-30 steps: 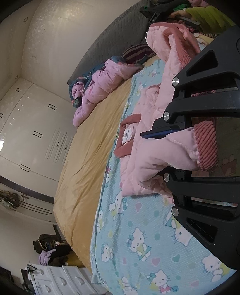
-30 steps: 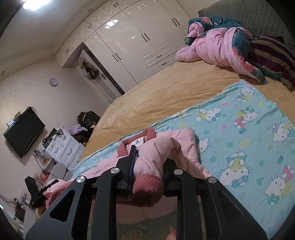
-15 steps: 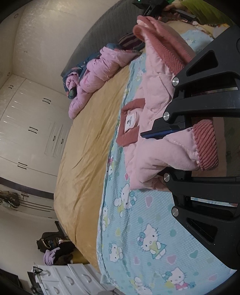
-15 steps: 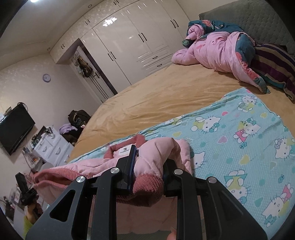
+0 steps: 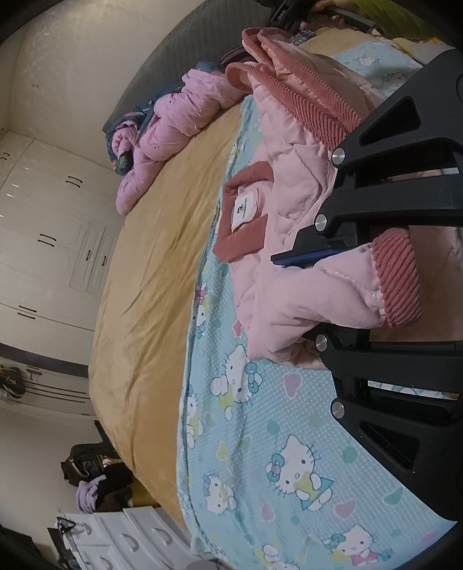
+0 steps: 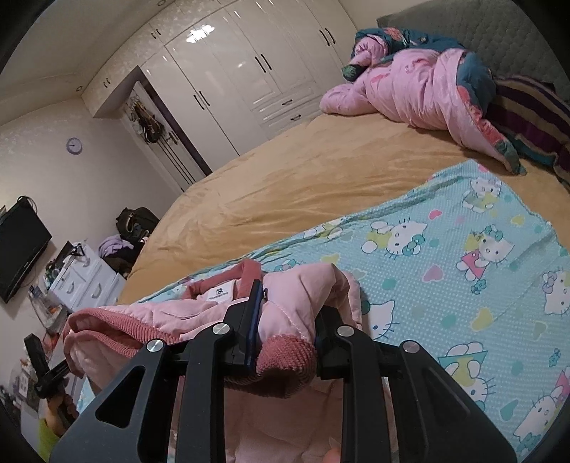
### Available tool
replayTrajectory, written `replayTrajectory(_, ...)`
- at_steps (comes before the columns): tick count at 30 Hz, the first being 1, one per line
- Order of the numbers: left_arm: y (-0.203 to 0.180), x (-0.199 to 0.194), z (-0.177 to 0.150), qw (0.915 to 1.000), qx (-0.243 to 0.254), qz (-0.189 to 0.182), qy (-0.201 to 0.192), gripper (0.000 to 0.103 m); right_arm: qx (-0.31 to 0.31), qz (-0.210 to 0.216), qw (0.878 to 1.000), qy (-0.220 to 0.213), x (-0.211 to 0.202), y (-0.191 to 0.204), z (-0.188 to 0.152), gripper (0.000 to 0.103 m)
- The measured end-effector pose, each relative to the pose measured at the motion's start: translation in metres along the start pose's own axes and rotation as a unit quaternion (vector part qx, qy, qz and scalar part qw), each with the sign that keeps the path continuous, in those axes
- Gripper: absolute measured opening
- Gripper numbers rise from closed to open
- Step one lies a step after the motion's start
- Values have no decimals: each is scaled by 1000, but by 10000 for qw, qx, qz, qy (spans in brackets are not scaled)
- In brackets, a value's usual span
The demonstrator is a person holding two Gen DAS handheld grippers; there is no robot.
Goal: Fold large clothes
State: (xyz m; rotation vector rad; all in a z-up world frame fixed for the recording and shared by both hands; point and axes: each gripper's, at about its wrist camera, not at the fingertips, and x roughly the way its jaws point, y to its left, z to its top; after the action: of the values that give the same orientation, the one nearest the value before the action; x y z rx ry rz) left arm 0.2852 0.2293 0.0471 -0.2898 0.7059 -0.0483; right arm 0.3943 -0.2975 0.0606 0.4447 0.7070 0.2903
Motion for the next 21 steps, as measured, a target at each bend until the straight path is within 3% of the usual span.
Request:
replayTrajectory(6, 9, 28, 2, 9996, -131, 14, 231, 14, 245, 136, 9992, 292, 24, -9, 8, 28)
replayTrajectory(9, 12, 39, 2, 9992, -202, 28, 343, 14, 653, 669, 9950, 360, 29, -20, 14, 43)
replayTrajectory(11, 14, 44, 2, 9990, -244, 1, 386, 14, 1012, 1151, 9881, 128, 25, -28, 16, 93)
replayTrajectory(15, 16, 53, 0, 9986, -240, 26, 460, 15, 610, 1038, 9927, -48, 12, -15, 15, 94)
replayTrajectory(18, 16, 63, 0, 9982, -248, 78, 534, 16, -397, 745, 9963, 138, 18, 23, -2, 94)
replayTrajectory(21, 21, 73, 1, 9973, -410, 74, 609, 16, -1534, 457, 9853, 593, 39, 64, -36, 94)
